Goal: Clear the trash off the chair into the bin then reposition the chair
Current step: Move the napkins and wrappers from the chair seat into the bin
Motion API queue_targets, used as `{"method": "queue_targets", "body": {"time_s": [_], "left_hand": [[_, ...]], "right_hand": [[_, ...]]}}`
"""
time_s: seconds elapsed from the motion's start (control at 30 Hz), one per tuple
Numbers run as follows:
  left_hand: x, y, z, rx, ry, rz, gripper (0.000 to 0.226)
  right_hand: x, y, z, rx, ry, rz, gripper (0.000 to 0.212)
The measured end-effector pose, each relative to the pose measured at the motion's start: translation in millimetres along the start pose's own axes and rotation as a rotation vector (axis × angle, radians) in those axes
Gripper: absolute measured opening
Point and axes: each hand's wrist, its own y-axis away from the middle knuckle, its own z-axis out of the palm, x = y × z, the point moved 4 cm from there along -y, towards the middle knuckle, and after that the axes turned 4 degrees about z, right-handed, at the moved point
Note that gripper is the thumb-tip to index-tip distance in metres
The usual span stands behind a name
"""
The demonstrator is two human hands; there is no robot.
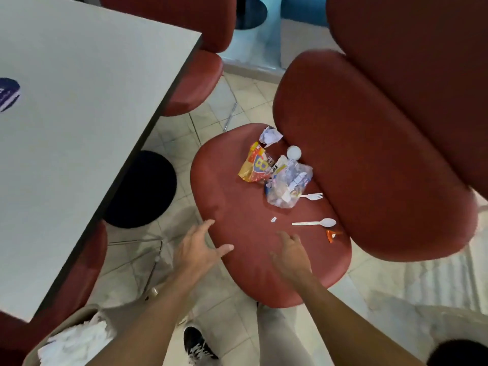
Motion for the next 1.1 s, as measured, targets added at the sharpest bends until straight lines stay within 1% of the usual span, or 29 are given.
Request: {"method": "queue_targets", "body": {"time_s": [0.1,0.27,0.37,0.43,0.5,0.57,0.67,0.8,0.9,0.97,1.03,1.1], "left_hand": [[51,-36,17,-0.002,-0.065,0.095,0.083],[130,-99,51,0.002,-0.146,0.234,0.074],[169,-140,73,-0.003,-0.159,0.287,0.066],[187,-169,88,-0.014,-0.172,0.307,0.063],[199,-197,106,-0.027,-0.181,0.323,0.060],[210,-223,121,-0.031,-0.174,0.359,0.056],[222,-254,140,-0.016,-0.165,0.400,0.051],[230,-292,175,-0.044,-0.159,0.411,0.046],[233,-311,193,-0.073,-0.190,0.431,0.035],[234,-321,203,-0.124,-0.207,0.444,0.031],[232,-330,212,-0.183,-0.239,0.440,0.029],[230,-338,217,-0.198,-0.266,0.420,0.027]], "right_hand": [[35,-29,-22,0.021,-0.020,0.088,0.054],[86,-81,-48,0.089,-0.021,0.192,0.064],[109,-108,-59,0.136,0.012,0.236,0.058],[123,-125,-61,0.160,-0.019,0.277,0.051],[136,-141,-59,0.163,-0.056,0.315,0.045],[148,-154,-55,0.153,-0.046,0.340,0.043],[160,-164,-46,0.116,-0.003,0.378,0.048],[173,-175,-37,0.099,0.020,0.410,0.050],[177,-181,-36,0.091,0.041,0.392,0.045],[178,-185,-38,0.087,0.005,0.373,0.042],[177,-188,-41,0.085,-0.050,0.357,0.043],[176,-191,-45,0.099,-0.077,0.344,0.044]]}}
